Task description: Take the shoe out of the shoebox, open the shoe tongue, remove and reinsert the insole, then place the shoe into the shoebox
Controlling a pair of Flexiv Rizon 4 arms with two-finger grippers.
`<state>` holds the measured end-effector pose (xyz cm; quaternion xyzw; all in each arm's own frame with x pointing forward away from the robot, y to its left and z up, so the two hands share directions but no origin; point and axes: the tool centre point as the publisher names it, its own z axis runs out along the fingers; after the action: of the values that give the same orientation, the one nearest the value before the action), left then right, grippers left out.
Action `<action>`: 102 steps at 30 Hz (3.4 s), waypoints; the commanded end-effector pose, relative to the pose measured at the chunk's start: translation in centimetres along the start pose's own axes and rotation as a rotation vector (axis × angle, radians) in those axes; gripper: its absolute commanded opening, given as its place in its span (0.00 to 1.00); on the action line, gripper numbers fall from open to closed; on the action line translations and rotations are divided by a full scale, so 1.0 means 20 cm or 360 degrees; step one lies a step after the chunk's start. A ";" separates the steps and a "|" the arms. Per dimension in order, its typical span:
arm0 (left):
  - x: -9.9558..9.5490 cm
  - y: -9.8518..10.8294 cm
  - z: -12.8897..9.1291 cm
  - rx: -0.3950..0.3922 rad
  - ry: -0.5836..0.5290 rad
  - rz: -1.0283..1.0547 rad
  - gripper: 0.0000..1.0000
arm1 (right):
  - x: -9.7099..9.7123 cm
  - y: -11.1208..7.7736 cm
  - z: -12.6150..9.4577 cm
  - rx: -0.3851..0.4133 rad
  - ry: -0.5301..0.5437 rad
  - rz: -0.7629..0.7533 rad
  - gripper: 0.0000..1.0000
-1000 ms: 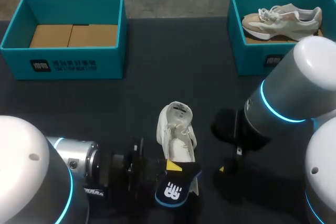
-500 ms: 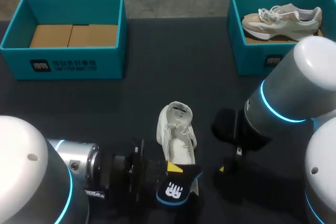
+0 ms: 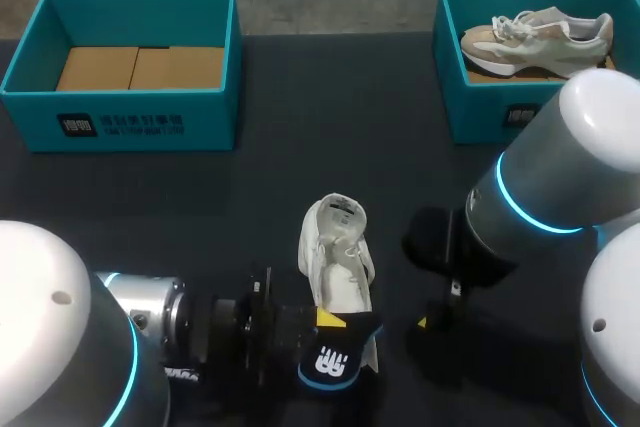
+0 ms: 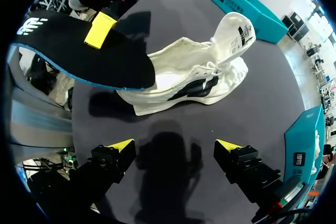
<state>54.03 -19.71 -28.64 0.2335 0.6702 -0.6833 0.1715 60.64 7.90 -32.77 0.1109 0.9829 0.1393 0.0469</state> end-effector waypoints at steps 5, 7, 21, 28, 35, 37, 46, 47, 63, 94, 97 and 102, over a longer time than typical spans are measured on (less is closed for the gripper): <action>0.00 0.01 0.01 -0.0015 -0.0028 0.0000 0.00 | 0.01 0.00 0.01 -0.0002 -0.0004 0.0001 1.00; 0.00 0.01 0.01 -0.0016 -0.0032 0.0001 0.00 | 0.01 0.00 0.01 -0.0002 -0.0004 0.0001 1.00; -0.01 0.07 -0.02 -0.0041 -0.0065 -0.0024 0.00 | 0.01 0.00 0.01 -0.0002 -0.0004 0.0001 1.00; -0.02 0.11 -0.03 -0.0043 -0.0075 -0.0045 0.00 | 0.01 0.00 0.01 -0.0002 -0.0004 0.0001 1.00; -0.03 0.13 -0.03 -0.0059 -0.0096 -0.0039 0.00 | 0.01 0.00 0.01 -0.0002 -0.0004 0.0001 1.00; -0.04 0.13 -0.03 -0.0058 -0.0101 -0.0038 0.00 | 0.01 0.00 0.01 -0.0002 -0.0004 0.0001 1.00; -0.05 0.16 -0.03 -0.0079 -0.0123 -0.0027 0.00 | 0.01 0.00 0.01 -0.0002 -0.0004 0.0001 1.00; -0.05 0.16 -0.02 -0.0087 -0.0123 -0.0025 0.00 | 0.01 0.00 0.01 -0.0002 -0.0004 0.0001 1.00; -0.07 0.23 -0.03 -0.0143 -0.0184 -0.0018 0.00 | 0.01 0.00 0.01 -0.0002 -0.0004 0.0001 1.00; -0.11 0.36 -0.04 -0.0329 -0.0260 0.0096 0.00 | 0.01 0.00 0.01 -0.0002 -0.0004 0.0001 1.00; -0.12 0.37 -0.04 -0.0355 -0.0274 0.0114 0.00 | 0.01 0.00 0.01 -0.0002 -0.0004 0.0001 1.00; -0.13 0.39 -0.03 -0.0376 -0.0287 0.0124 0.00 | 0.01 0.00 0.01 -0.0002 -0.0004 0.0001 1.00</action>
<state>60.39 -19.11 -33.61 0.1779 0.7163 -0.6137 0.2806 60.64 7.90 -32.78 0.1108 0.9829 0.1394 0.0468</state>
